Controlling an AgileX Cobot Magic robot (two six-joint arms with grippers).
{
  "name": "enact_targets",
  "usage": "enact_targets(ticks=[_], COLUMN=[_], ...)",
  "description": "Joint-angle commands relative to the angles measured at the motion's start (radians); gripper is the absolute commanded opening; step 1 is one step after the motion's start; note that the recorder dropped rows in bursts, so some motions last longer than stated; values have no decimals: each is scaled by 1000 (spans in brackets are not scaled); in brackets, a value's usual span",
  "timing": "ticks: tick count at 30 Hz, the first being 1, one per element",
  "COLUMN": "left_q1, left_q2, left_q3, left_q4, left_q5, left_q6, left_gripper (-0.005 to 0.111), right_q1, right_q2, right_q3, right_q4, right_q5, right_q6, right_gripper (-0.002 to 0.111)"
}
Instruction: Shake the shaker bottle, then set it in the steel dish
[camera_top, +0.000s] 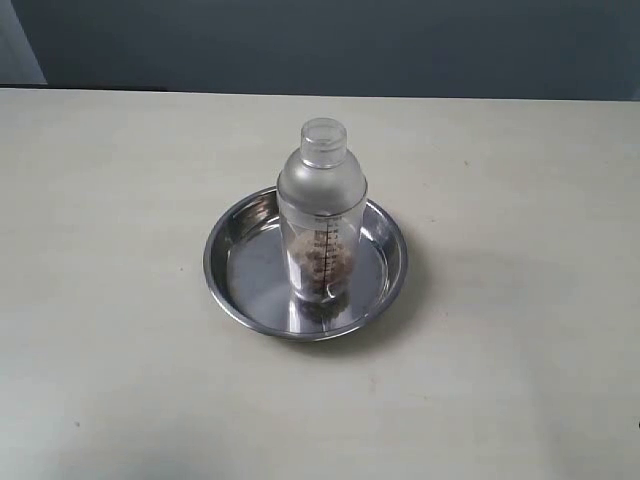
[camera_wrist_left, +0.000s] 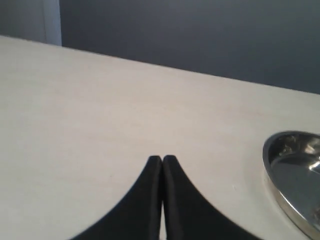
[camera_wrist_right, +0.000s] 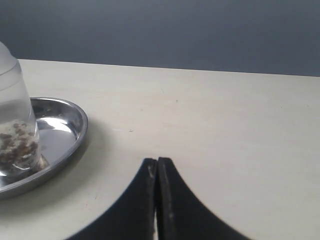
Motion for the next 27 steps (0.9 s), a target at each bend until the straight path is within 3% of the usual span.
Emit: enact_targets(ticks=[1, 27], left_q1=[2, 2], left_q2=[-6, -6], left_q3=[2, 2], left_q4=[49, 51], left_q5=[-86, -68], left_q6=[-7, -7], left_gripper=[0, 0], right_q1=[0, 0], right_q2=[-4, -4], right_q3=[1, 1], right_q4=[-5, -5], right_q5=[-13, -13], right_q6=[0, 0], right_gripper=[-1, -1])
